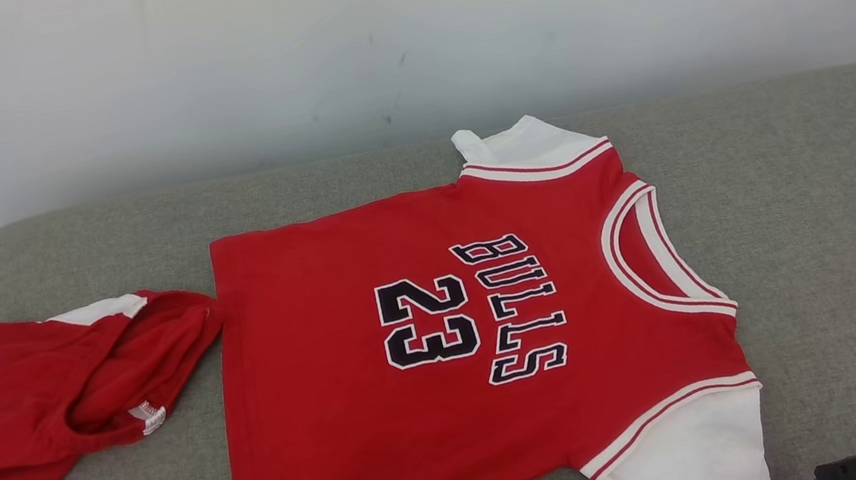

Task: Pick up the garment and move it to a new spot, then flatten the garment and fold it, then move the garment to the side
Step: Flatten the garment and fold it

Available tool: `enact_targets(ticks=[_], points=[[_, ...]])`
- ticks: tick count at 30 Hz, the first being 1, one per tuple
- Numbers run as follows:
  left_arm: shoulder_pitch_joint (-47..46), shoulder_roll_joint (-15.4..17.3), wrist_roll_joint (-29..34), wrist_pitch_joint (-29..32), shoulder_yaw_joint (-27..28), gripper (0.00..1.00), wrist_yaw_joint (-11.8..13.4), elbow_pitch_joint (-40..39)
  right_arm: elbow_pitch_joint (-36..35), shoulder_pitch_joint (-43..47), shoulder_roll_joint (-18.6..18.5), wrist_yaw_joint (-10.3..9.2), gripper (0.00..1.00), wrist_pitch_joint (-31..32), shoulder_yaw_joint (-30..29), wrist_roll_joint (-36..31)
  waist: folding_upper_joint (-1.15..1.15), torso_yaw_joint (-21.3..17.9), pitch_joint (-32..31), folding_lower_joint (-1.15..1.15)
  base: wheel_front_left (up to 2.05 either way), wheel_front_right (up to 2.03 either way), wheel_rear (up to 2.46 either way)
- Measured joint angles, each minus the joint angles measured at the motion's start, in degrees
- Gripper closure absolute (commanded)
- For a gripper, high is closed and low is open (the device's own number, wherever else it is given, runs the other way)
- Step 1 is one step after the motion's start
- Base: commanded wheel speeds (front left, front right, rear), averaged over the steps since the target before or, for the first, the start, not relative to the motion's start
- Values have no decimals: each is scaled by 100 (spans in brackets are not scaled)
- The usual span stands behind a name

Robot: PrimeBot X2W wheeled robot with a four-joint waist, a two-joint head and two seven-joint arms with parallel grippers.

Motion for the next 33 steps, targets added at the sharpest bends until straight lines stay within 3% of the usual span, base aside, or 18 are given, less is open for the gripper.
enact_targets(ticks=[3, 5, 6, 7, 8, 9, 10, 11, 22, 27, 33], points=[[-36, -45, -67, 87, -2, 0, -90, 185, 18, -35, 0, 1, 0, 108, 27, 5, 0, 18, 18, 0, 0, 0, 0], [-41, -69, -107, 156, -18, 0, -96, 297, 65, -85, 0, 1, 12, 207, 52, 47, 0, 28, 24, 0, 0, 0, 0], [-54, -73, -136, 172, -23, 0, -100, 338, 83, -96, 2, 3, 35, 249, 57, 66, 0, 33, 25, 0, 0, 0, 0], [-77, -76, -177, 179, -21, 20, -132, 368, 90, -104, 8, 8, 83, 280, 58, 99, 0, 36, 26, 0, 0, 0, 0], [-116, -80, -210, 199, -21, 55, -141, 404, 96, -108, 9, 40, 100, 322, 62, 131, 0, 40, 25, 0, 0, 0, 0], [-147, -79, -215, 216, -21, 70, -141, 430, 97, -108, 11, 58, 100, 363, 69, 144, 0, 44, 25, 0, 0, 0, 0], [-164, -81, -216, 222, -21, 97, -141, 460, 96, -107, 16, 100, 100, 410, 81, 174, 0, 48, 24, 0, 0, 0, 0], [-175, -82, -227, 223, -20, 100, -142, 502, 96, -107, 30, 123, 100, 452, 94, 208, 0, 51, 23, 0, 0, 0, 0], [-232, -55, -267, 160, 22, 100, -198, 577, -136, -99, 1, 205, 100, 489, -198, 506, 0, 51, -55, 0, 0, 0, 0], [-220, 112, -246, 25, 133, 100, -190, 344, -442, -71, -269, 205, 100, 338, -568, 636, 0, 30, -118, 0, 0, 0, 0], [-193, 143, -237, -66, 140, 100, -190, 157, -776, 20, -304, 253, 100, 323, -617, 711, 0, 36, -168, 0, 0, 0, 0]])
